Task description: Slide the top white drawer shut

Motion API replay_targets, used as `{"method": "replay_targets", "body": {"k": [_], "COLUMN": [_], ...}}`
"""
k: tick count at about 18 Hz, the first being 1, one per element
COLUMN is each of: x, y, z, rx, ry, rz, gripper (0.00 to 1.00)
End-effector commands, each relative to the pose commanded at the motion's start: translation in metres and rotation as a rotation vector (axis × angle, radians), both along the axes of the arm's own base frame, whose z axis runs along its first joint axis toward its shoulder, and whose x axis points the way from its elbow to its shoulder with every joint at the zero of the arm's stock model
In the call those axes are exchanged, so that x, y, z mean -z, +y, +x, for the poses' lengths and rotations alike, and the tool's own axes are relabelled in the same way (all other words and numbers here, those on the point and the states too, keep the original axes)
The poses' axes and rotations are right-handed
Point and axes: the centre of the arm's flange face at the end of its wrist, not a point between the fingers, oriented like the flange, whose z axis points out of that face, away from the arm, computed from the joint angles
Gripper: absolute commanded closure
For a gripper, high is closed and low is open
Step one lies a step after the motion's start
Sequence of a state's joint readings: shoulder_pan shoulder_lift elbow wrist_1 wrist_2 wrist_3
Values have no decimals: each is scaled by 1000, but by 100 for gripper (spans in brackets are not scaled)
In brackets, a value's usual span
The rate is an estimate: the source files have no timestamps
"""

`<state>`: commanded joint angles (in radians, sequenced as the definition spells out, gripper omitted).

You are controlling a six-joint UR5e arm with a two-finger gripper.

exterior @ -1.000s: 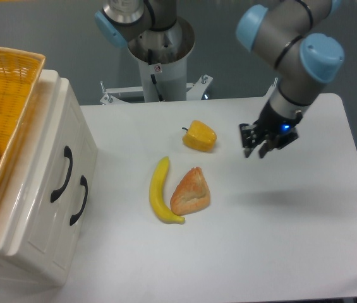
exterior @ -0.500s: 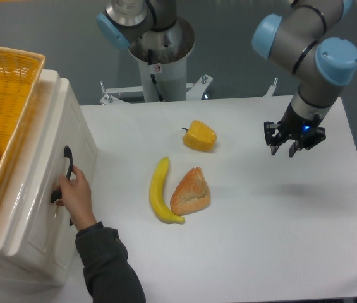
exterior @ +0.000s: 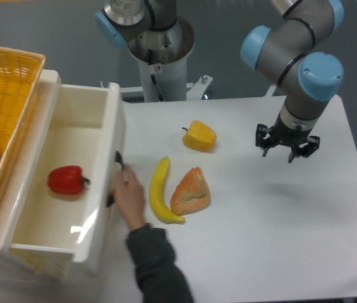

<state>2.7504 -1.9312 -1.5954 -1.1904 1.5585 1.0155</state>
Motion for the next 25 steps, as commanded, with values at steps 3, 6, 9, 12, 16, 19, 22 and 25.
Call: {"method": "replay_targets", "body": {"k": [3,6,9,12,16,19,22,25], "x": [7,22,18,10,10,9,13,13], "y": [3,-4,-4,0,-14,-35,-48,-48], "z": [-8,-24,-36,-39,-52,-64,-69,-68], "rx": [66,150,200,233,342,454,565,568], "ry": [23,51,67,85,88,88,77,75], "rz": [2,-4,-15,-11,-19,-15,-16,-16], "gripper": [0,0,0,0,0,0,0,0]}}
